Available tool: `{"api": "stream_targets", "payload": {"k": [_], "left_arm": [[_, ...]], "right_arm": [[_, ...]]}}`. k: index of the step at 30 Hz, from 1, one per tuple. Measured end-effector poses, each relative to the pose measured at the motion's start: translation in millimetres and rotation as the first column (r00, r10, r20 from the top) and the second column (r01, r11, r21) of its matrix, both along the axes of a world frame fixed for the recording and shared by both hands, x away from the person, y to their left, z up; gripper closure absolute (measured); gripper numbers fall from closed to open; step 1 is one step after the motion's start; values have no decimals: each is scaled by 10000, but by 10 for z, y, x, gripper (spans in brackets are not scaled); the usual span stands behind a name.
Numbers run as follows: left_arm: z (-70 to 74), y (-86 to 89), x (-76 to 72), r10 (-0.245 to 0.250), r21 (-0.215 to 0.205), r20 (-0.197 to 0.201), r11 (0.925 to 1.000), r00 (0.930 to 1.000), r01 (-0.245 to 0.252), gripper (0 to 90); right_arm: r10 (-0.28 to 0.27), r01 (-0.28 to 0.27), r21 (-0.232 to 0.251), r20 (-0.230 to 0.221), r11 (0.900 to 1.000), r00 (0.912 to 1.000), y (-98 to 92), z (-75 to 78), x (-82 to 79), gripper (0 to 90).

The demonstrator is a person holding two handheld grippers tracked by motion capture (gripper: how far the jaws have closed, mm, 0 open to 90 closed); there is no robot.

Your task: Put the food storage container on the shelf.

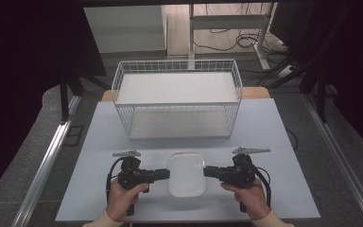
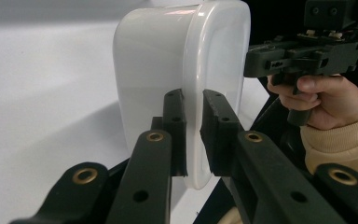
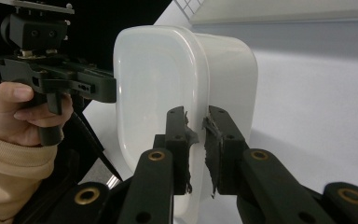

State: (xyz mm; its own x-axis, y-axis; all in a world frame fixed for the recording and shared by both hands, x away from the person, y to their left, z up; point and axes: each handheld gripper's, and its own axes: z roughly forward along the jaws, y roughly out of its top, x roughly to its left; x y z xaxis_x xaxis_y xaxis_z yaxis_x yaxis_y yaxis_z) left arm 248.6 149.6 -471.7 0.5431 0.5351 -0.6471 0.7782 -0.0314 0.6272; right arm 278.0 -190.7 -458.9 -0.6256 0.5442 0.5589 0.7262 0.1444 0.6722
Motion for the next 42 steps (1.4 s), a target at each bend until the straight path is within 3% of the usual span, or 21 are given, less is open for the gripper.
{"api": "stream_targets", "payload": {"k": [13,20,42], "left_arm": [[105,31,33,-20,-17,193,10000,9998,20,814],[210,42,124,-78,43,429,10000,9991,76,813],[836,107,582,-169,45,1417,9999,9898,165,814]], "right_arm": [[78,-79,60,164,10000,9998,27,83,56,791],[28,-29,36,404,10000,9992,39,185,106,791],[10,5,-94,1579,10000,9875,113,882,529,790]]}}
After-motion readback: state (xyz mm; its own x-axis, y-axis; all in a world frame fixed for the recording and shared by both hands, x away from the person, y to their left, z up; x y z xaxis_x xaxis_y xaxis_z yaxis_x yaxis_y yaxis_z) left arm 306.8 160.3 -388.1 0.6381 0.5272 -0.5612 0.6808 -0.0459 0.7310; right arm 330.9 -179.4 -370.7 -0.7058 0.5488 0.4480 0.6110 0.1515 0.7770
